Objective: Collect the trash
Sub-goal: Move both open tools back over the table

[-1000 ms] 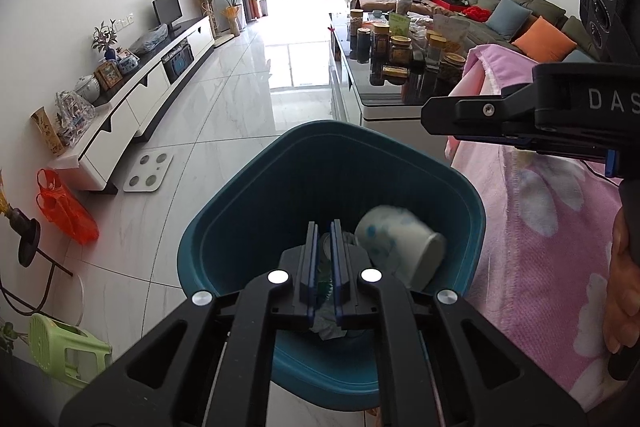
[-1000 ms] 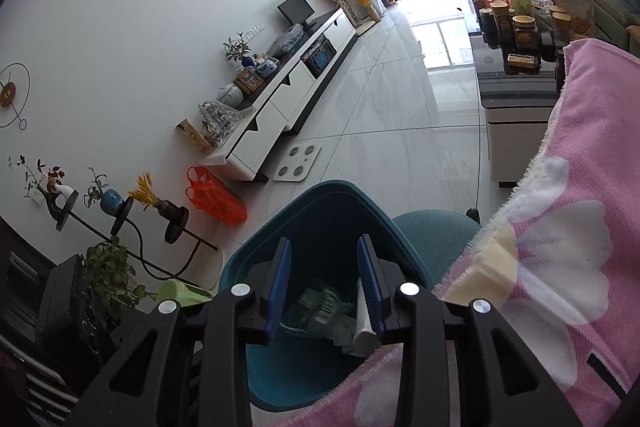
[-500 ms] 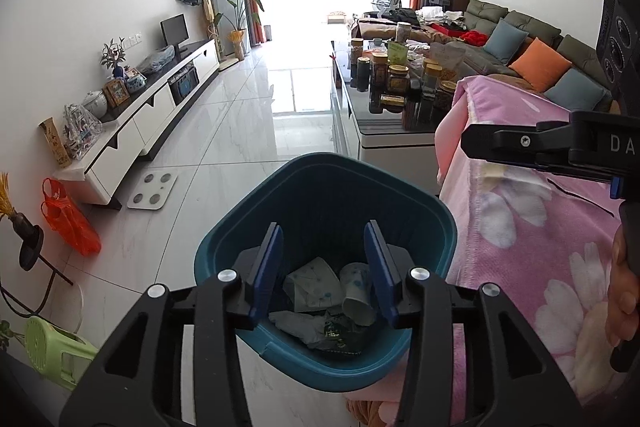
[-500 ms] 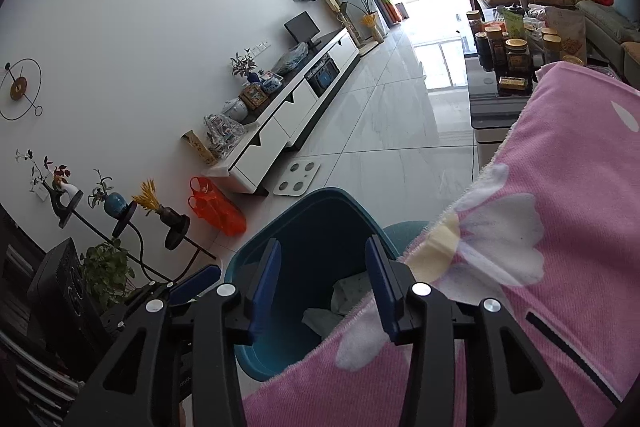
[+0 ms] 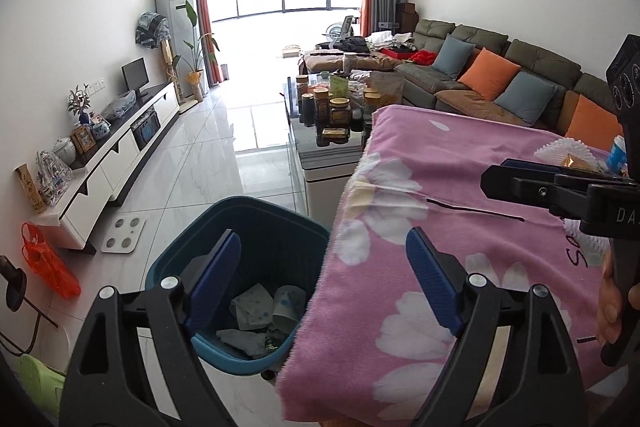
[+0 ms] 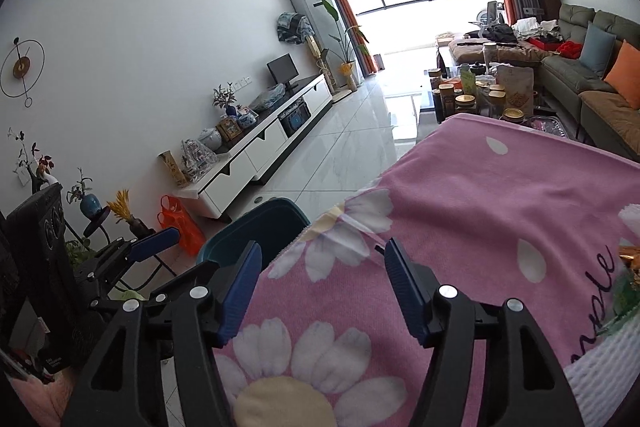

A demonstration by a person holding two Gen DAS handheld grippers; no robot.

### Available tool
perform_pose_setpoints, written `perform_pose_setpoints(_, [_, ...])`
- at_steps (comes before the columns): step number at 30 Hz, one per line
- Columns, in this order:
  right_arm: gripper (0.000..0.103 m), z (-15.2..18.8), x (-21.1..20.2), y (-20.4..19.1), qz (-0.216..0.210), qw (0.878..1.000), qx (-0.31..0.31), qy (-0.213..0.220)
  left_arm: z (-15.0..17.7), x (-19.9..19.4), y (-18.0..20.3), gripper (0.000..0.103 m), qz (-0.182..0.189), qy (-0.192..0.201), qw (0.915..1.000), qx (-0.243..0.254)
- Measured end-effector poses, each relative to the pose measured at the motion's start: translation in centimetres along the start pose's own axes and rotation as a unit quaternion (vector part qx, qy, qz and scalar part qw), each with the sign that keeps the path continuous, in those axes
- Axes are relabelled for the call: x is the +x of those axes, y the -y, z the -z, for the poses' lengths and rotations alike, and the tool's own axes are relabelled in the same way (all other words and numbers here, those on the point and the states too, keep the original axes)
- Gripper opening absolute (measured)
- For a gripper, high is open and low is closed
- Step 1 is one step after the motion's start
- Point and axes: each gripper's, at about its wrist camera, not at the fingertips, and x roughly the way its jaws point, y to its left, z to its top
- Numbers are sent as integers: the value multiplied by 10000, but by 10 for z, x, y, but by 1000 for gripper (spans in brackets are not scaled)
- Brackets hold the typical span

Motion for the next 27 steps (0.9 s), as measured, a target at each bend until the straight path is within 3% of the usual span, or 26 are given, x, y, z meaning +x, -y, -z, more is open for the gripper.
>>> perform_pose_setpoints(2, [68, 6, -18, 9, 216, 9997, 3, 132, -1, -3, 17, 95, 104, 34, 9999, 76])
perform_pose_setpoints(8, [78, 24, -66, 43, 913, 9949, 81, 418, -3, -4, 56, 97, 423, 30, 9987, 282])
perform_pose_setpoints(17, [79, 55, -120, 95, 1658, 9831, 505, 594, -1, 4, 96, 97, 880, -77, 9947, 523])
perform_pose_setpoints(27, [79, 80, -161, 140, 2191, 9682, 968, 719, 5, 29, 161, 97, 1645, -335, 9814, 936])
